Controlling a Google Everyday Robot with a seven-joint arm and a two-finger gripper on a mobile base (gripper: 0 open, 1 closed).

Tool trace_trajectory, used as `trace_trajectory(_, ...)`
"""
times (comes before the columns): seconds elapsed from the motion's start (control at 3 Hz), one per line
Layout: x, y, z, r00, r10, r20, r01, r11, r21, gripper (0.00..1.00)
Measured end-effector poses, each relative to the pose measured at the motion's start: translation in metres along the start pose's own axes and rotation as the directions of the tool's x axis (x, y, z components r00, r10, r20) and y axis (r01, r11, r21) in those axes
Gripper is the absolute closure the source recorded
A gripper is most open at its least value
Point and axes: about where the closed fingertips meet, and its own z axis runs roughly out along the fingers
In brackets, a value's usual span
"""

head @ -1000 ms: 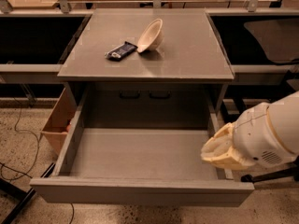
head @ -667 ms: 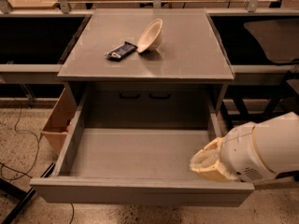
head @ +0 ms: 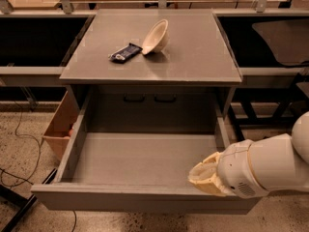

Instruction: Close top drawer

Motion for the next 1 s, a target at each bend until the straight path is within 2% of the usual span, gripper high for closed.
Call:
trace_trajectory(0.33,0.012,0.004,0.008,1.000,-0.003,-0.013,0.003,0.9999,-0.011,1.00)
trace_trajectory(1.0,0.063,0.020,0.027,0.999,0.042,-0.015,-0.042,0.9984,-0.037,1.00)
